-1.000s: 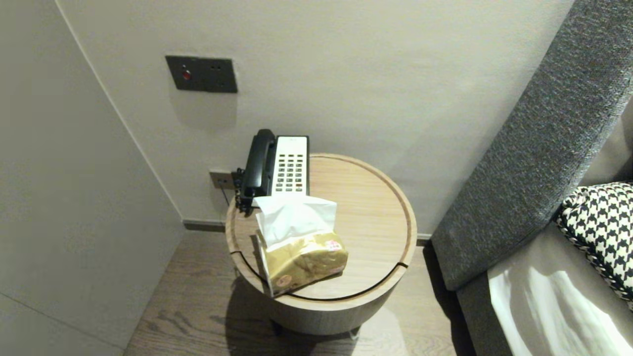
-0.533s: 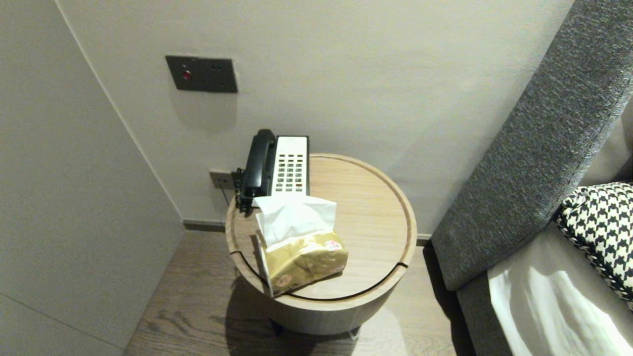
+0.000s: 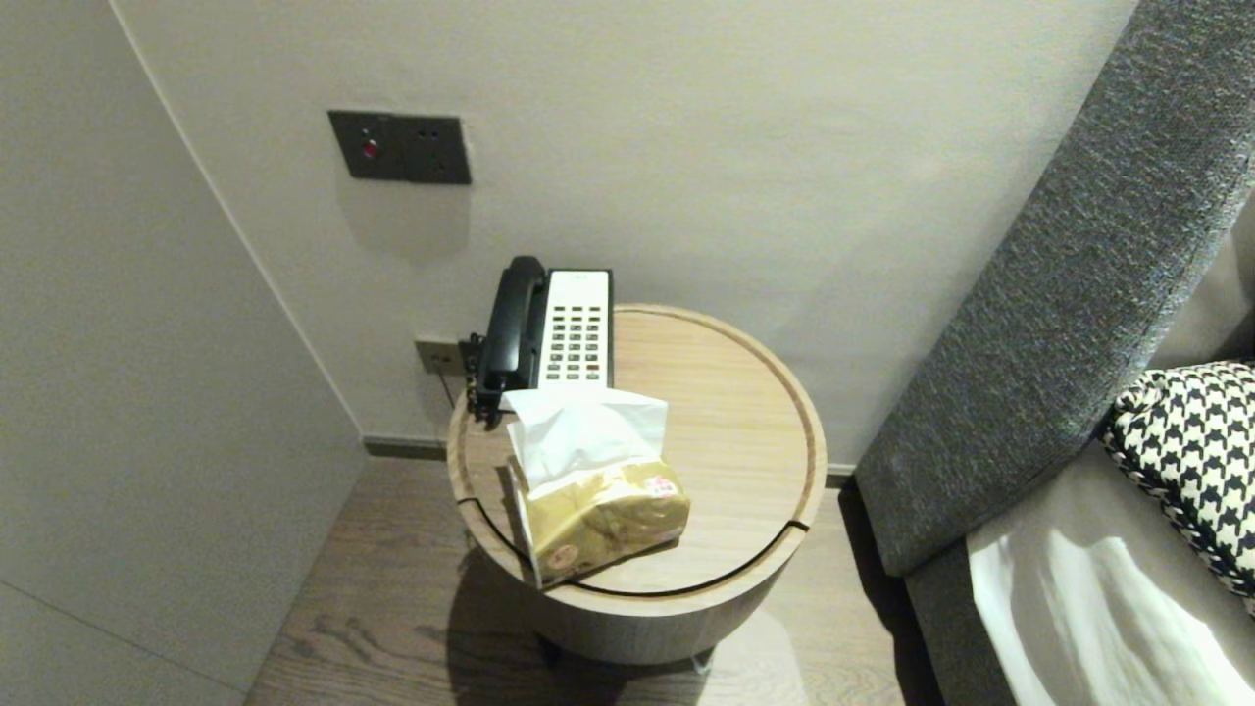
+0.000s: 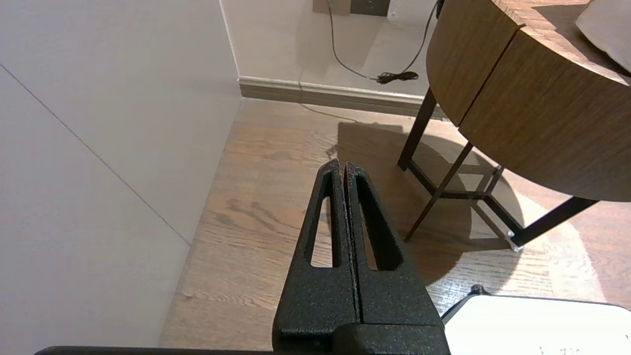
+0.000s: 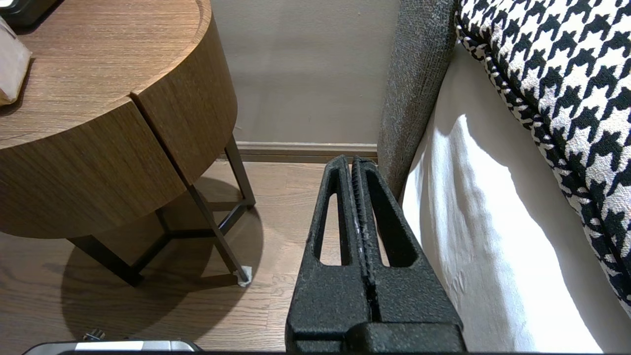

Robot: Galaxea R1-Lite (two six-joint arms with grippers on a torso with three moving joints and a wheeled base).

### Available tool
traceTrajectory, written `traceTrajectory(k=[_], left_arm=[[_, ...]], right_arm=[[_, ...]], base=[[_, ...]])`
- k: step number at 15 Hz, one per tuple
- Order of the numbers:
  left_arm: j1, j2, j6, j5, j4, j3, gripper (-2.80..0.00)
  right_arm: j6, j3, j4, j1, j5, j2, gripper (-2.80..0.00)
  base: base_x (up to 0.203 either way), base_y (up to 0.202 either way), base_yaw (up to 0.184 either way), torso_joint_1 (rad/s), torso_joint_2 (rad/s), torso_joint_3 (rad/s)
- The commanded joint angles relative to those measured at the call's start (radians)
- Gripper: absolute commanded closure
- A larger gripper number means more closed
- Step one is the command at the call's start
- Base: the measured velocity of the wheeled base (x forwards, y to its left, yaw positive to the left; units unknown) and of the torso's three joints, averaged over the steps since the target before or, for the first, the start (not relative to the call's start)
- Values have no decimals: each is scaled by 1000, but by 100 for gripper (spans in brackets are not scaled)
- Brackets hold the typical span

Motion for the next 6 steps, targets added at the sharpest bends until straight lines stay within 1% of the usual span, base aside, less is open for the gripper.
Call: traceTrajectory(k=[1,6], left_arm=[[0,1,0,1,1,0,0],[0,1,0,1,1,0,0]], right_arm=[[0,40,-1,0,0,2,0],[-1,40,-1,0,0,2,0]], base=[[0,0,0,0,0,0],[0,0,0,0,0,0]])
